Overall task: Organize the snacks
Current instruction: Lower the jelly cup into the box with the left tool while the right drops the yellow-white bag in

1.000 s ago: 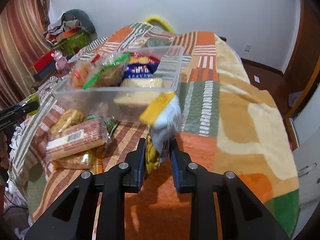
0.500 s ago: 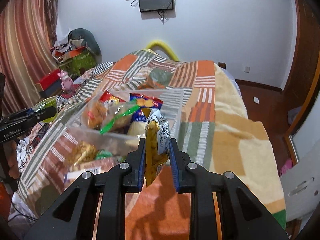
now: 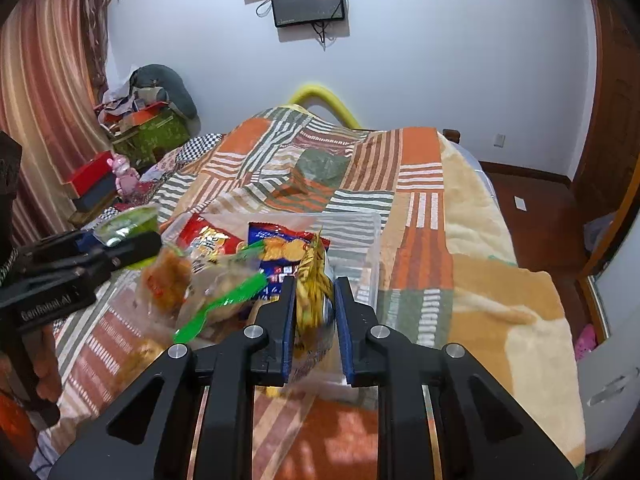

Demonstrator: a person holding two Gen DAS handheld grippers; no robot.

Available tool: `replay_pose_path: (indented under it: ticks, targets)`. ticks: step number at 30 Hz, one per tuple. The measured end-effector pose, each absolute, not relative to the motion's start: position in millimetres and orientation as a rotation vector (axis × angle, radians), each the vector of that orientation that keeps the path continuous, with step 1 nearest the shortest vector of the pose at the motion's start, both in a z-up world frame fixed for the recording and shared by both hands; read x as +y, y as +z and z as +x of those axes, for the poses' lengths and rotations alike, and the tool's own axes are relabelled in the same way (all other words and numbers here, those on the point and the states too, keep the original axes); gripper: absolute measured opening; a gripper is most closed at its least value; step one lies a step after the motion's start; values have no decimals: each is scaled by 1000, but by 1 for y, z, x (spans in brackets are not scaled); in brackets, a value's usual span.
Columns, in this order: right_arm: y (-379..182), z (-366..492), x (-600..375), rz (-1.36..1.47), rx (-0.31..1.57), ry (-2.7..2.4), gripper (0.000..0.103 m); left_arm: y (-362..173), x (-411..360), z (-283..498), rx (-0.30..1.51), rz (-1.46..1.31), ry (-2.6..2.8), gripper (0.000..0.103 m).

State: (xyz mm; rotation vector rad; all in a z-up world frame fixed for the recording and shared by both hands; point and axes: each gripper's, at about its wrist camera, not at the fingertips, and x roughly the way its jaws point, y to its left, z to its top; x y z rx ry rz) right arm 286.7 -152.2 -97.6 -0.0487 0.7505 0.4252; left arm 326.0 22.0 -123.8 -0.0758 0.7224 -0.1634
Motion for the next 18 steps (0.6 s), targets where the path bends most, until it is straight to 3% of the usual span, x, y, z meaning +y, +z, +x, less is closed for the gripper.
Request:
replay_pose_path:
  ticks: [7,13,18]
  targets:
    - [-102,299,-140,-108,764,416,19,-140,19,346,766,-89,-148,46]
    - [-95,291,-143,-114,755,433,34,-141,23,346,792,-114,-163,51]
    - [-85,276,-147,-99,739,454,44,-120,26,328,719,-111,-161,67]
